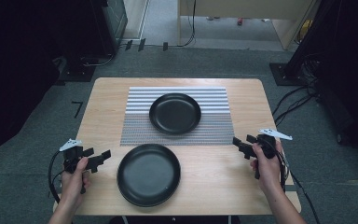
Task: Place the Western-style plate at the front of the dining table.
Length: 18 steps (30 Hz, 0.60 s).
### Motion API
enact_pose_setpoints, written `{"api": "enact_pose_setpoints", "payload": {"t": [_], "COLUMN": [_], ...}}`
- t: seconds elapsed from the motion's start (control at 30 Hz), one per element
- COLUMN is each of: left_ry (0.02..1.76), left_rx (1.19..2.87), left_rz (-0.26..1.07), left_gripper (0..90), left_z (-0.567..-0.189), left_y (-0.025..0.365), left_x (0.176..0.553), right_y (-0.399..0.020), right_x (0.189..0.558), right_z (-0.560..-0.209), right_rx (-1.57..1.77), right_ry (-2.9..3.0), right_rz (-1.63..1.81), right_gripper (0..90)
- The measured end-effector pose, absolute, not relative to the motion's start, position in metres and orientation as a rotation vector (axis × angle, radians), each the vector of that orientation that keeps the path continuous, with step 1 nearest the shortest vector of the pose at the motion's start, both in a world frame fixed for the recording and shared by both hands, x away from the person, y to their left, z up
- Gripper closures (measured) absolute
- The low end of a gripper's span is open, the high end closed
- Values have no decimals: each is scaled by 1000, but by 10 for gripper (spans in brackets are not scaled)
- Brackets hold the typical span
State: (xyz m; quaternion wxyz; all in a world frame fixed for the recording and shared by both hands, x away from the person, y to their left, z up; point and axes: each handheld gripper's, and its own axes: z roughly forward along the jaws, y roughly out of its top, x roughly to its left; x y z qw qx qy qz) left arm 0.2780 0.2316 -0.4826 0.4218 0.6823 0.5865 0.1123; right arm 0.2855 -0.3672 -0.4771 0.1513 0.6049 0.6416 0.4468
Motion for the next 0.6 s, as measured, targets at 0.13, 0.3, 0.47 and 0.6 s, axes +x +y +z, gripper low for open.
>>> {"api": "enact_pose_setpoints", "payload": {"t": [0.13, 0.3, 0.47, 0.6], "left_ry": [1491, 1518, 1545, 1556], "left_rx": [1709, 1705, 1714, 1720], "left_rz": [286, 292, 306, 324], "left_gripper": [137, 137, 137, 137], "left_z": [-488, -494, -501, -504], "left_y": [241, 254, 264, 271], "left_x": [268, 256, 243, 236], "right_y": [-379, -395, -410, -422], "right_x": [274, 258, 240, 226], "right_z": [-481, -485, -488, -493], "right_rx": [1742, 1764, 1787, 1815], "right_ry": [1820, 1798, 1781, 1765], "right_rz": [1264, 1242, 1221, 1200], "right_gripper": [283, 283, 283, 282]}}
